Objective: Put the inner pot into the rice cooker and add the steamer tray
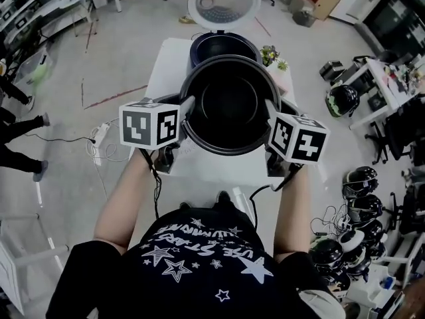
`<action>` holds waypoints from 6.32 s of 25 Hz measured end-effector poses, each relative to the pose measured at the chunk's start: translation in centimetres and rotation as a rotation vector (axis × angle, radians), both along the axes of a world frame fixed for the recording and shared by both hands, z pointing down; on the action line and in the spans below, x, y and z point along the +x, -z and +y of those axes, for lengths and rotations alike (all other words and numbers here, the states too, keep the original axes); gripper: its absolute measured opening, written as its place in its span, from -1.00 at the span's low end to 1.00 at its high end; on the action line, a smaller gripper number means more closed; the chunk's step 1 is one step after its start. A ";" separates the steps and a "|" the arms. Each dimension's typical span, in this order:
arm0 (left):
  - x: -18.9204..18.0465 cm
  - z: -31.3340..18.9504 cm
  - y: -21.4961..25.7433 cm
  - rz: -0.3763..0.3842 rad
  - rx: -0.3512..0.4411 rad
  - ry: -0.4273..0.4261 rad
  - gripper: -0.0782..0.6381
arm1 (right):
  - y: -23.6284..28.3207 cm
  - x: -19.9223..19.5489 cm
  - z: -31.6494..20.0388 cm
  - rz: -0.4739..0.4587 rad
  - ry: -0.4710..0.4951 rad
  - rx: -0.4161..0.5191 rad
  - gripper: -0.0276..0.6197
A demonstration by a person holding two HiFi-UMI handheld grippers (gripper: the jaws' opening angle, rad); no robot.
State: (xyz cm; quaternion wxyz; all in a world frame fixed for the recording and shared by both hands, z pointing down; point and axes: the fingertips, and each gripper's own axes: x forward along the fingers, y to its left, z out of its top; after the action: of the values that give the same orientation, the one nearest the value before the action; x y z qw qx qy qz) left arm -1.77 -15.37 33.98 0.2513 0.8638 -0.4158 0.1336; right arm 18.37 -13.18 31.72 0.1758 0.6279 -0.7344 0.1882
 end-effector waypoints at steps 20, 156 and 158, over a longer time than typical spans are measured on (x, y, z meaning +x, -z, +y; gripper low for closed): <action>0.2 -13.6 8.9 -0.027 0.118 0.058 -0.58 | 6.8 0.0 -15.2 -0.064 0.089 0.080 -0.61; -20.3 2.8 -21.2 -0.322 -0.155 0.082 -0.78 | -23.7 -14.9 0.0 -0.011 0.139 -0.384 -0.09; -20.3 3.2 -22.0 -0.327 -0.167 0.085 -0.78 | -24.7 -14.5 -0.2 -0.017 0.119 -0.396 -0.10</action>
State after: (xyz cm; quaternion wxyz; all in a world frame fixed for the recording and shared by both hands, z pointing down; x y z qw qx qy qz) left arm -22.08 -12.13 55.95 0.2568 0.7885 -0.4744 0.2955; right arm 3.91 -13.34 56.43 0.3002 0.5351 -0.7203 0.3236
